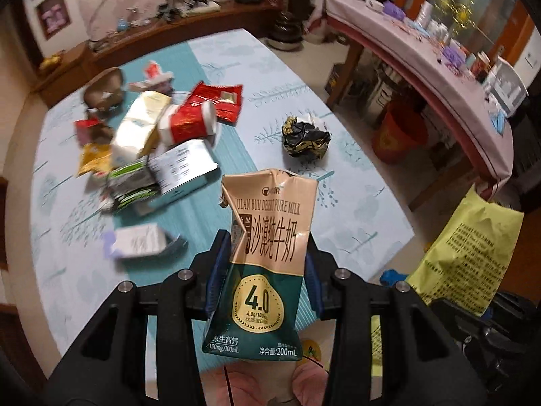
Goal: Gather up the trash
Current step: 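Grasp the tan-green milk carton with the left gripper while the right holds the packet, then lower both grippers over the black bin and open them to drop items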
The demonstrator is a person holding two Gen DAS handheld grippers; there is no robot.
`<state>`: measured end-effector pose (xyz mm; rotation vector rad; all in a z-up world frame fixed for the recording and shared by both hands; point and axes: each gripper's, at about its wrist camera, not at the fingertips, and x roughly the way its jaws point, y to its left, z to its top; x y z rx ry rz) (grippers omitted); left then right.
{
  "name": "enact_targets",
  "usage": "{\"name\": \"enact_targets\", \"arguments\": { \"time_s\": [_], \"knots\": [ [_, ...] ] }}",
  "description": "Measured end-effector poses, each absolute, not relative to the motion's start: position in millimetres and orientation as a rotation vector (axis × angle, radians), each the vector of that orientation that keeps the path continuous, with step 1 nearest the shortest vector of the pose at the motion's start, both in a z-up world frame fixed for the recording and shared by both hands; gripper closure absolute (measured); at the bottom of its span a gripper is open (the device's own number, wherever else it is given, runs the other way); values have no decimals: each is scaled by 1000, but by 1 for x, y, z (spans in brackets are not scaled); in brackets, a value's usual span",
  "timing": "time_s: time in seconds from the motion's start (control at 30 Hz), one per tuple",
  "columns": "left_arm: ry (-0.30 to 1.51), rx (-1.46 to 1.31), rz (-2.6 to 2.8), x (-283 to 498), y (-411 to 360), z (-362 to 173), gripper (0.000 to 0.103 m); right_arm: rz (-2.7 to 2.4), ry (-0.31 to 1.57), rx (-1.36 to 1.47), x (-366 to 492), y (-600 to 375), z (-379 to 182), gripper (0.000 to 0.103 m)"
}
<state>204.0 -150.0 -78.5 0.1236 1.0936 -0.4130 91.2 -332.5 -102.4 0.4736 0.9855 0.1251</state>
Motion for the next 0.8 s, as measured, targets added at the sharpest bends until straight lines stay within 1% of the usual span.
{"name": "enact_targets", "arguments": {
  "time_s": [0.23, 0.33, 0.4, 0.5, 0.6, 0.7, 0.8],
  "knots": [
    [987, 55, -254, 117, -117, -18, 65, 366, 1015, 371, 52, -319, -62, 86],
    [975, 33, -179, 78, -103, -8, 65, 465, 1054, 297, 35, -307, -55, 86],
    [988, 24, -136, 55, -95, -10, 65, 513, 1076, 259, 27, -300, -56, 86],
    [1040, 23, -87, 25, -85, -28, 65, 580, 1132, 200, 14, -290, -69, 86],
    [1117, 16, -59, 3, -76, -59, 65, 611, 1202, 168, 5, -281, -99, 86],
    [1179, 5, -41, -13, -67, -99, 65, 616, 1293, 165, -2, -272, -138, 86],
    [1230, 8, -38, -21, -67, -146, 65, 588, 1364, 154, -9, -263, -191, 86]
  ]
}}
